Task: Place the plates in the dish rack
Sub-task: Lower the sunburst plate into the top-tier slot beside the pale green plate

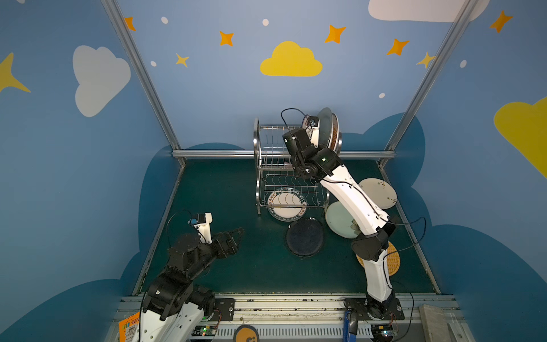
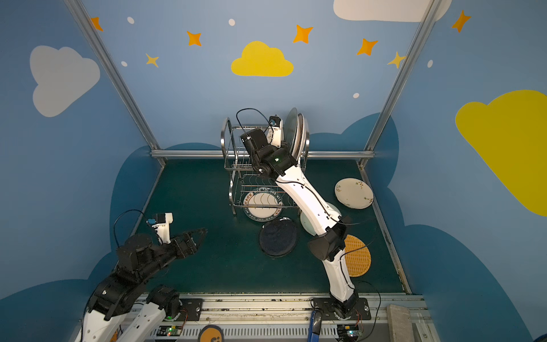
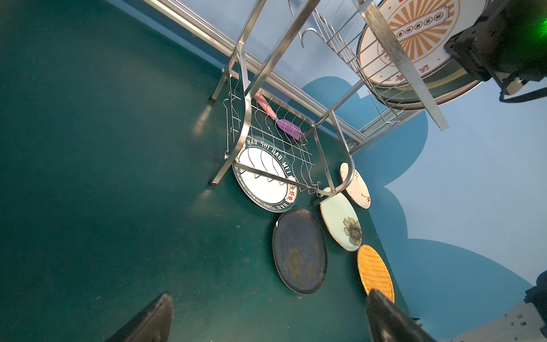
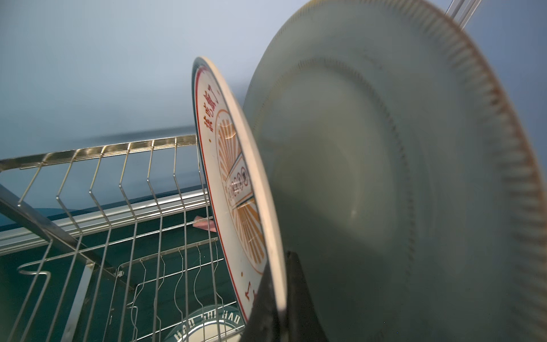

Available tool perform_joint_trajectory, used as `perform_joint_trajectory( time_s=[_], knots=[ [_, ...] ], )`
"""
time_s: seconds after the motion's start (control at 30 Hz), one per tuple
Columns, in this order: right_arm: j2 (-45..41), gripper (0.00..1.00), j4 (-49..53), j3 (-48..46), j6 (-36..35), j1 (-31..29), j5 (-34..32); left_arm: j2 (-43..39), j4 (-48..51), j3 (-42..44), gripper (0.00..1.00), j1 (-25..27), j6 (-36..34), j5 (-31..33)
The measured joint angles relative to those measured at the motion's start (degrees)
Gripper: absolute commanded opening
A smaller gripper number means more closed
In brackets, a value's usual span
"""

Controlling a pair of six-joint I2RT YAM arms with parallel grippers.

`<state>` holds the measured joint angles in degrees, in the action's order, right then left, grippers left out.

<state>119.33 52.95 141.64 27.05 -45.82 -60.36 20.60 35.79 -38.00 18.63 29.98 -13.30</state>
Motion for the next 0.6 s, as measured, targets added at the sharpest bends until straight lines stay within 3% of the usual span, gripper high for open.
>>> perform_joint_trajectory(
  time_s=[0.5, 0.6],
  knots=[
    [0.33, 0.00, 2.78, 0.87, 3.65, -0.94, 0.63, 0.02, 0.00, 0.04, 1.00, -0.79, -0.02, -0.94],
    [0.37, 0.05, 3.06, 0.87, 3.85, -1.22, 0.39, 0.02, 0.00, 0.04, 1.00, -1.07, -0.04, -1.22]
  ],
)
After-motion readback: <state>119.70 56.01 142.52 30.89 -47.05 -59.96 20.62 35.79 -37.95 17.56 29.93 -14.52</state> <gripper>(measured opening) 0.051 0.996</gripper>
